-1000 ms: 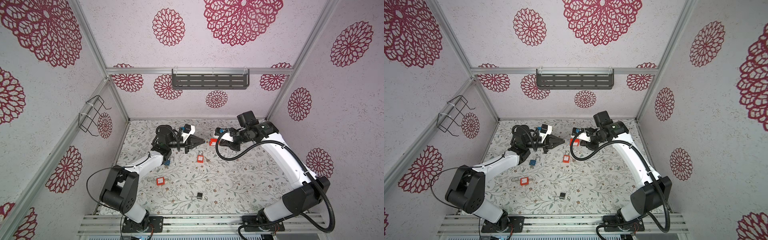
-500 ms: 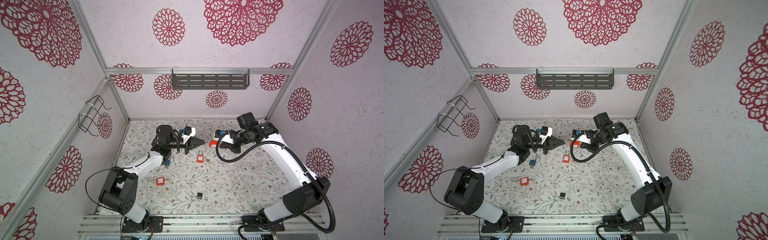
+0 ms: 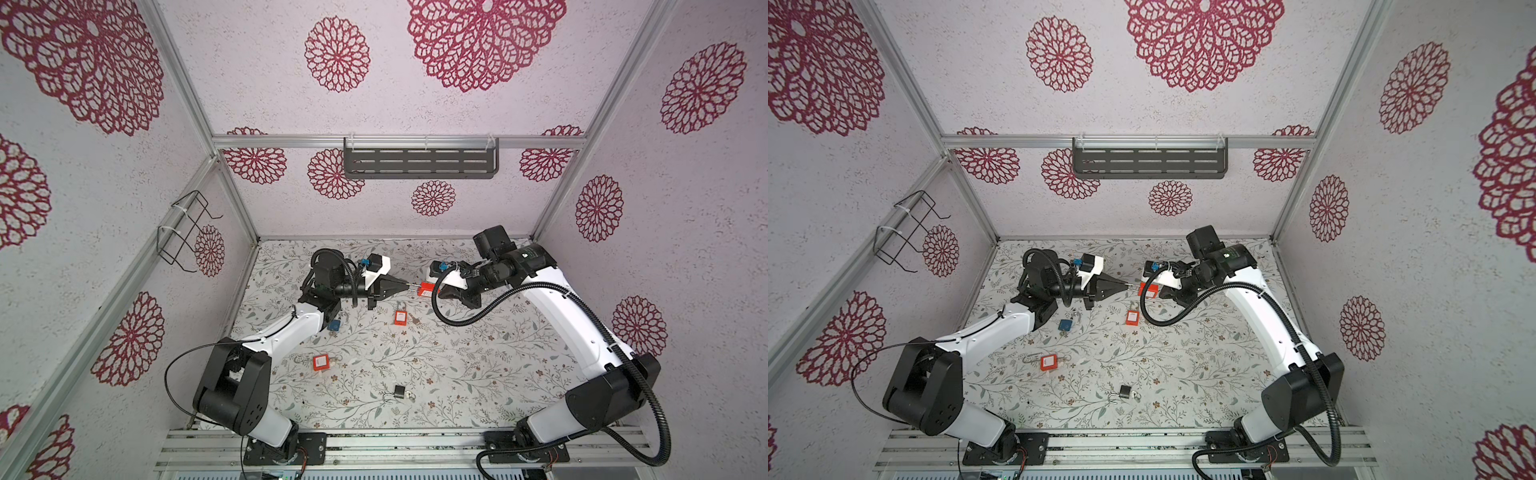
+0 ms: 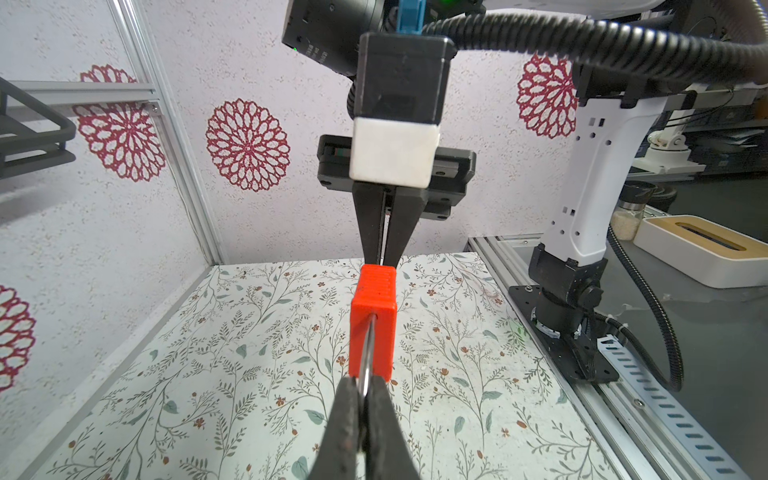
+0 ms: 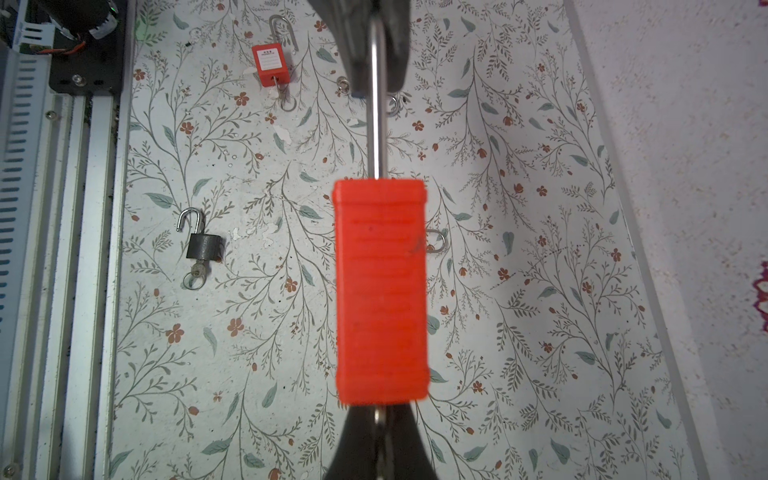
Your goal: Lock with the key
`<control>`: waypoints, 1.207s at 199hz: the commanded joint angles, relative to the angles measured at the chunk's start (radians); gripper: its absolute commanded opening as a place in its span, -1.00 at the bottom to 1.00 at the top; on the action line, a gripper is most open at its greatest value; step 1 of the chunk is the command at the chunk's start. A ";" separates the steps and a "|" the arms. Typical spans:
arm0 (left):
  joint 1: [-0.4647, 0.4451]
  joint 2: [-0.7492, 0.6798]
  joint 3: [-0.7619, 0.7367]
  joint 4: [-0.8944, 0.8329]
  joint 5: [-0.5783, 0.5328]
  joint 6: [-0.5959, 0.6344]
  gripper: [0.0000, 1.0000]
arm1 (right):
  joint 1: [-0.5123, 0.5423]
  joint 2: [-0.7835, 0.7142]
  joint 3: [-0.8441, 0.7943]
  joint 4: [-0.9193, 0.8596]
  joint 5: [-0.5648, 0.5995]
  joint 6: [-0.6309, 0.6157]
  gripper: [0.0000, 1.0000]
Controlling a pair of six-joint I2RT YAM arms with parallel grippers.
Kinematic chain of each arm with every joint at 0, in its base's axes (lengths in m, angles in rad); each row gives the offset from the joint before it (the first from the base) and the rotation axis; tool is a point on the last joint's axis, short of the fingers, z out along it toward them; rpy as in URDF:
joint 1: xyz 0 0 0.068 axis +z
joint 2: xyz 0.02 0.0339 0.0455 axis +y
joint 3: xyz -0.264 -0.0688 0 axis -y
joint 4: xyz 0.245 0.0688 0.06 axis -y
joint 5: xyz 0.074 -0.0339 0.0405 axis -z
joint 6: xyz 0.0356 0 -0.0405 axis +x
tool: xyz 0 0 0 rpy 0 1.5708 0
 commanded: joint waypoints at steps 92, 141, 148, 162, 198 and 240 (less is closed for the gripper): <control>0.046 -0.061 -0.017 0.039 -0.002 -0.020 -1.00 | -0.041 -0.038 -0.057 -0.044 -0.007 -0.014 -1.00; 0.046 -0.058 -0.021 0.046 0.012 -0.015 -1.00 | -0.042 -0.002 -0.018 -0.118 -0.063 0.017 -1.00; 0.044 -0.057 -0.019 0.046 0.013 -0.015 -1.00 | -0.042 0.000 -0.018 -0.123 -0.069 0.018 -1.00; 0.046 -0.058 -0.018 0.047 0.015 -0.017 -1.00 | -0.042 -0.006 -0.021 -0.122 -0.079 0.022 -1.00; 0.049 -0.068 -0.022 0.038 0.022 -0.012 -1.00 | -0.042 -0.021 -0.035 -0.129 -0.066 0.022 -1.00; 0.046 -0.067 -0.019 0.054 0.032 -0.027 -1.00 | -0.042 -0.015 -0.031 -0.131 -0.089 0.037 -1.00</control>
